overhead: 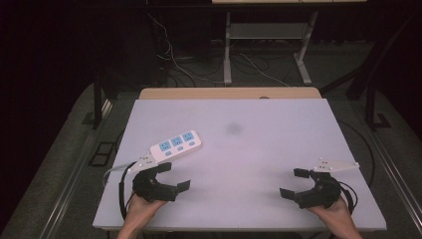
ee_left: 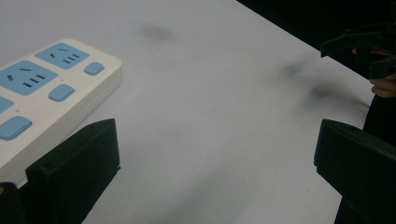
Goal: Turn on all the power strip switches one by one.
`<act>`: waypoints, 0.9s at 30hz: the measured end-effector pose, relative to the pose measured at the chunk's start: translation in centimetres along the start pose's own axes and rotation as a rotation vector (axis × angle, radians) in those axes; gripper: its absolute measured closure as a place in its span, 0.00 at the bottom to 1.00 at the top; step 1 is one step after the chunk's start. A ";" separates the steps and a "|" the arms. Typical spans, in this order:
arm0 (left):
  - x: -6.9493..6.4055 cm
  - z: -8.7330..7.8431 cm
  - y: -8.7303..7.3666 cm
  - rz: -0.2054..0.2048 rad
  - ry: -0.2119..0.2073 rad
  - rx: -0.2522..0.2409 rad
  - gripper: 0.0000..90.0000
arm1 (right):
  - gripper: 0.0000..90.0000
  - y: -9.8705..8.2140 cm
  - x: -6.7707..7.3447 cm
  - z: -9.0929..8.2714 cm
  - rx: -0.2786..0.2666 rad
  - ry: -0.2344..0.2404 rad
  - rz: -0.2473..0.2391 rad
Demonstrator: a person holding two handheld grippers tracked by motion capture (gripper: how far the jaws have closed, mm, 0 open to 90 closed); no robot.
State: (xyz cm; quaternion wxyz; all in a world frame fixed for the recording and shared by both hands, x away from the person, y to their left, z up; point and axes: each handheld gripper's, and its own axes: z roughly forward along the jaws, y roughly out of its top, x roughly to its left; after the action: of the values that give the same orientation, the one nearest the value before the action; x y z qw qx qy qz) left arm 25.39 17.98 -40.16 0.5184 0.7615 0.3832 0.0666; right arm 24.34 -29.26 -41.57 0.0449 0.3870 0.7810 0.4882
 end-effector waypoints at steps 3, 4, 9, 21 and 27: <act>0.2 -0.2 0.2 -0.004 0.001 0.009 0.00 | 0.01 0.0 -0.1 0.0 0.001 -0.002 -0.001; 0.4 -0.4 0.4 -0.005 0.002 0.016 0.00 | 0.01 0.0 -0.1 0.0 0.002 -0.002 0.000; 0.7 -0.8 0.9 -0.003 0.006 0.026 0.00 | 0.01 -0.1 -0.1 0.0 0.005 -0.004 0.000; 1.5 -1.0 3.1 0.016 -0.005 0.070 0.00 | 0.01 -0.2 -0.2 0.0 0.008 -0.018 0.001; 1.9 -1.0 4.4 0.045 -0.004 0.102 0.00 | 0.01 -0.2 -0.2 0.0 0.011 -0.024 -0.004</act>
State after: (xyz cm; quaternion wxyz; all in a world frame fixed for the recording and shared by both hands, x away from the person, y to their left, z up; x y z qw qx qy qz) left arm 28.48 19.20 -36.61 0.4780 0.7957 0.3677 0.0571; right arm 24.36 -29.47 -41.77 0.0532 0.3918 0.7837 0.4791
